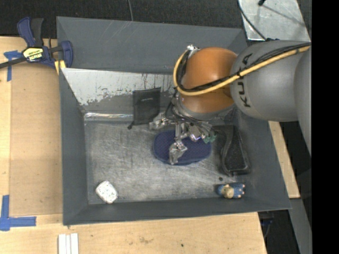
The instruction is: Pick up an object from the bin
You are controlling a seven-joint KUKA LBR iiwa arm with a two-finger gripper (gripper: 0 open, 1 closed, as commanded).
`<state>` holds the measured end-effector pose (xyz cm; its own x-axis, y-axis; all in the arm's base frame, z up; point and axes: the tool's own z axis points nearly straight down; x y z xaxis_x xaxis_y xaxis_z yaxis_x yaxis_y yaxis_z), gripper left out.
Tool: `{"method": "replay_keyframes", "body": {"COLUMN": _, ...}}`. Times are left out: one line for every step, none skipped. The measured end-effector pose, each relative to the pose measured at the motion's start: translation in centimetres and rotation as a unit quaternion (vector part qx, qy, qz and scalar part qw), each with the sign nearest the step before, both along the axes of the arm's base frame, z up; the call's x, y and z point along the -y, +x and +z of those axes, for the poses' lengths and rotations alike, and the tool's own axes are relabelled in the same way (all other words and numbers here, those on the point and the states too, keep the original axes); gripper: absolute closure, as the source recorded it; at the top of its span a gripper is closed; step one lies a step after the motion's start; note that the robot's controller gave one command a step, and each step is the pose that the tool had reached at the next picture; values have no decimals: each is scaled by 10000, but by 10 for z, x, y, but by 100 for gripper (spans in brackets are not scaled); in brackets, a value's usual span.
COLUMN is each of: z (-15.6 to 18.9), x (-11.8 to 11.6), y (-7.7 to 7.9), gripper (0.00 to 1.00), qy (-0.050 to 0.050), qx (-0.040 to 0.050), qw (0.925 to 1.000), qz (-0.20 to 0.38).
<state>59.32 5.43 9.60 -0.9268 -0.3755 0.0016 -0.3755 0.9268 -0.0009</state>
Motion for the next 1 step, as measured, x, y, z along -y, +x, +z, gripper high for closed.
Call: {"method": "replay_keyframes", "body": {"z": -19, "x": 12, "y": 9, "gripper": 0, "qy": 28, "qx": 0, "qw": 9998, "qz": -220}}
